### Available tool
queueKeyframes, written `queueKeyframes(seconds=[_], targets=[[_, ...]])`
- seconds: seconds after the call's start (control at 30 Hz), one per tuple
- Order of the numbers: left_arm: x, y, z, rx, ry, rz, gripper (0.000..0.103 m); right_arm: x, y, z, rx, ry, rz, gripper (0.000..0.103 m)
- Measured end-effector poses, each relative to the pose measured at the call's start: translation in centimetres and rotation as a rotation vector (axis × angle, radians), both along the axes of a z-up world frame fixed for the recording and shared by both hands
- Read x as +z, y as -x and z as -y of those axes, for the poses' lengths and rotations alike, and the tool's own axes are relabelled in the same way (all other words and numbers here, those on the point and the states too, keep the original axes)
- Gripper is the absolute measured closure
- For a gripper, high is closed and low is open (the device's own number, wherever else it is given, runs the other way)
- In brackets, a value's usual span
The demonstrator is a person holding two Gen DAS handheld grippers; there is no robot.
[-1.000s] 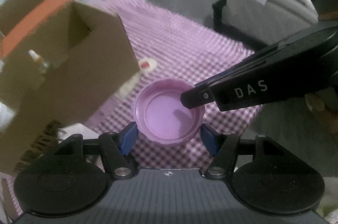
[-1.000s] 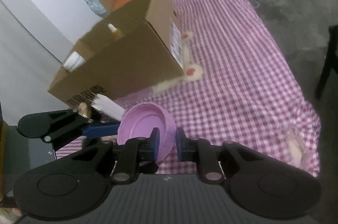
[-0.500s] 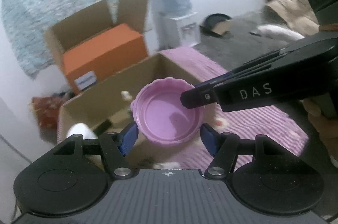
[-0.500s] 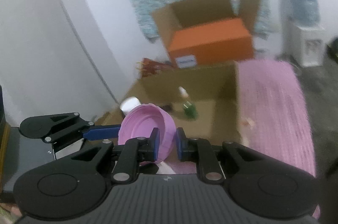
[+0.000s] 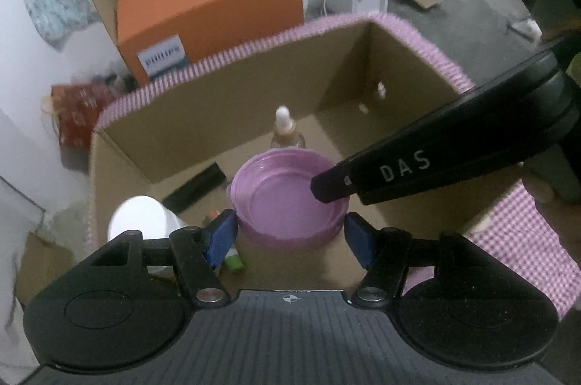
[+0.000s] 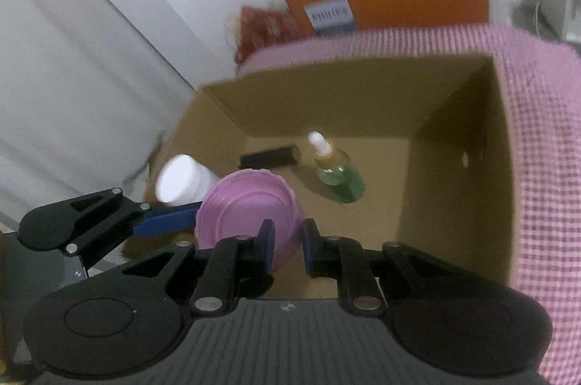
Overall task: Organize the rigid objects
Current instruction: 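Carry the pink lid into the box and open the right tool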
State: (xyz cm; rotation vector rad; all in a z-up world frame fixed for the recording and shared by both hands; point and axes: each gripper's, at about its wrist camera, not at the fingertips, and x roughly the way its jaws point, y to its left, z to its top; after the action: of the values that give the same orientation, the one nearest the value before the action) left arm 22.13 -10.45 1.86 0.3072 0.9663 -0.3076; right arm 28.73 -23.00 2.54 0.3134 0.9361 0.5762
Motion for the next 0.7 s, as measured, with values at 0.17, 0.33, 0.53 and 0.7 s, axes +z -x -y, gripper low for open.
queueKeyframes(seconds=[0.17, 0.33, 0.53, 0.7], targets=[[-1.5, -1.1, 0.2, 0.013, -0.023, -0.047, 0.038, -2.2, -2.1, -0.7, 0.023, 0.025, -0.087, 0.085], [-2.1, -1.4, 0.1, 0.031, -0.036, -0.066, 0.038, -3.6, -3.5, -1.5, 0.034, 0.031, -0.155, 0.086], [-2.3, -2.0, 0.0, 0.050, -0.039, -0.070, 0.038, -4.6, -4.4, -2.4, 0.035, 0.060, -0.197, 0.085], [-1.5, -1.4, -0.5, 0.061, -0.019, -0.051, 0.038, -4.3, -3.9, -1.9, 0.021, 0.033, -0.179, 0.084]])
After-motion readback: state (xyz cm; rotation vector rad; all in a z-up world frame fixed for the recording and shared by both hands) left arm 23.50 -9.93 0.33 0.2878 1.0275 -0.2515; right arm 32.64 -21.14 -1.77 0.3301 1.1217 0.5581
